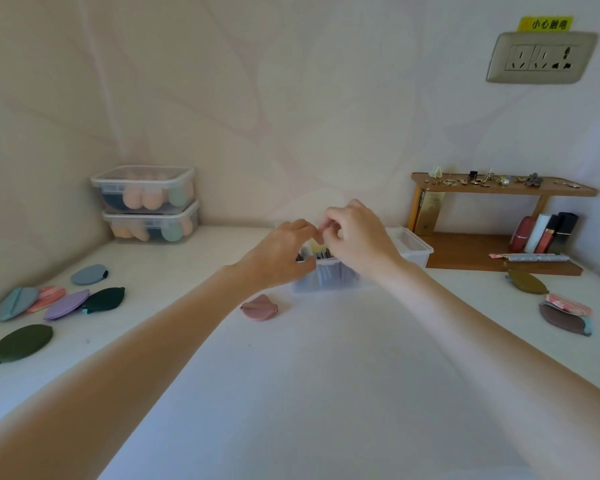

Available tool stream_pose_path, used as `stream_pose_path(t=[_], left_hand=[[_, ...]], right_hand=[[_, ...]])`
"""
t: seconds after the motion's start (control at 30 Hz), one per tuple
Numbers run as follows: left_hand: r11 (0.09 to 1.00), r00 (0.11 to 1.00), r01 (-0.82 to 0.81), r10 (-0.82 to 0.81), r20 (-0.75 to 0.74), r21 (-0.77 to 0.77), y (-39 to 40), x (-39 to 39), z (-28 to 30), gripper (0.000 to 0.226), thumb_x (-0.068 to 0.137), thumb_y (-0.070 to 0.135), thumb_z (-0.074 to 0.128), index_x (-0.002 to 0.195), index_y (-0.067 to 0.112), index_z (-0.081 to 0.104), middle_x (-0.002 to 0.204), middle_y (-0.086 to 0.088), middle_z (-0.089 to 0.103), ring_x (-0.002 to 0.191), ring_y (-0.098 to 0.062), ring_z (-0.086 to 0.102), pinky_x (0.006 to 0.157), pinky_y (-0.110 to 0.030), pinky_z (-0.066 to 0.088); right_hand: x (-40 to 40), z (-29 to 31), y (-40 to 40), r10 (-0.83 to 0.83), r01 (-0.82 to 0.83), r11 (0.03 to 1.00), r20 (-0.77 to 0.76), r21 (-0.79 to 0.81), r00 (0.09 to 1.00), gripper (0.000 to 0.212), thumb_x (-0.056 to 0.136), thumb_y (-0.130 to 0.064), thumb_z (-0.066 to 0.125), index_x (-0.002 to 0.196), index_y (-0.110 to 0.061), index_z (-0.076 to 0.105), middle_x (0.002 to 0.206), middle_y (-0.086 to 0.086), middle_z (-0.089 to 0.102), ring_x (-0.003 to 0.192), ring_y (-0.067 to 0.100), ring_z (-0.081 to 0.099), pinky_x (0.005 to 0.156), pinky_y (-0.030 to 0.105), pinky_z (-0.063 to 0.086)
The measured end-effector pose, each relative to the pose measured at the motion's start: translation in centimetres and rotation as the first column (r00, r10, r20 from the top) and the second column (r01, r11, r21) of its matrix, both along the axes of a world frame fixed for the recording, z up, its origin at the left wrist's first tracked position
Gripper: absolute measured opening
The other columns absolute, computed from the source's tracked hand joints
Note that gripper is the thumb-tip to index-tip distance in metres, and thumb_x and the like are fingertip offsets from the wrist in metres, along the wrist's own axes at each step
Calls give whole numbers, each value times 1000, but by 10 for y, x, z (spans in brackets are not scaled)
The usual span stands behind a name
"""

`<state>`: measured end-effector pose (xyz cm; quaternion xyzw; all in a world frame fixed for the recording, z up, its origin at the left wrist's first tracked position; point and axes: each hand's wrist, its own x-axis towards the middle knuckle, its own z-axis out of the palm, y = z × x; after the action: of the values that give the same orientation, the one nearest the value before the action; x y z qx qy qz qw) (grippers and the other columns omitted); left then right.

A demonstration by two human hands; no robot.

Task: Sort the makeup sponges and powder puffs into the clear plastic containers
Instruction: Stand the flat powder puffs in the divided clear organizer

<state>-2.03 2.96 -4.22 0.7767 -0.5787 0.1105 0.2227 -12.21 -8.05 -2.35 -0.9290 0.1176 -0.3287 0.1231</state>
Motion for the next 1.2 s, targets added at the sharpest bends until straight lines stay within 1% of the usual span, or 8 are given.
stream_pose_path(t=[0.13,0.3,0.37,0.7,0.87,0.97,1.07,1.2], left_hand=[[990,990,-132,128,-60,-58,38,10,-1,25,86,8,55,110,8,61,114,-7,60,104,-20,57,78,-20,35],[969,969,-227,234,-74,97,85,24,-14,21,87,11,53,103,11,65,110,-4,64,99,-17,63,80,-21,40],[961,964,-245,255,-75,126,96,27,-17,22,87,10,51,103,13,66,111,-3,64,98,-16,62,82,-22,40],[983,979,-185,183,-89,-17,56,9,-1,25,87,6,48,103,10,66,108,-7,66,100,-23,62,81,-29,44],[993,990,-92,84,-114,-68,8,-13,8,28,86,5,48,110,9,63,112,-9,64,103,-24,61,84,-30,44],[1000,995,-24,25,-92,17,-19,-23,7,35,89,10,50,124,12,55,124,-7,59,114,-23,54,92,-28,40],[987,997,21,-8,-81,158,-40,-30,4,48,89,14,51,136,17,43,138,-4,49,125,-24,44,103,-34,37],[969,1000,-11,11,1,247,-51,-33,-2,51,90,18,48,139,19,37,141,-2,45,127,-24,45,104,-34,35]], right_hand=[[7,-10,41,111,-111,994,-34,14,993,20,86,-9,47,82,-10,67,79,8,66,79,17,48,67,30,41],[33,-39,81,272,-242,962,-572,130,774,18,88,-25,53,102,-17,62,88,-3,63,95,21,57,86,29,46],[38,-44,90,251,-264,962,-626,75,738,19,87,-25,55,102,-15,62,84,-5,55,100,22,55,86,30,43],[5,-5,69,223,-160,974,-545,161,809,17,77,-4,55,70,-19,53,78,1,58,70,18,57,55,23,42],[-18,31,7,76,-4,907,-155,422,985,24,77,-7,64,63,-23,54,64,-7,56,62,7,50,52,8,38],[-28,41,-32,-145,107,835,29,539,989,22,70,-2,65,65,-19,54,67,-2,58,64,13,55,61,22,44],[-32,30,-49,-218,184,788,-14,587,976,25,63,4,66,76,-11,52,68,9,63,55,20,59,54,27,46],[-24,-1,-58,-207,228,866,-97,446,974,22,73,-5,66,90,-9,55,78,10,68,80,28,64,68,33,52]])
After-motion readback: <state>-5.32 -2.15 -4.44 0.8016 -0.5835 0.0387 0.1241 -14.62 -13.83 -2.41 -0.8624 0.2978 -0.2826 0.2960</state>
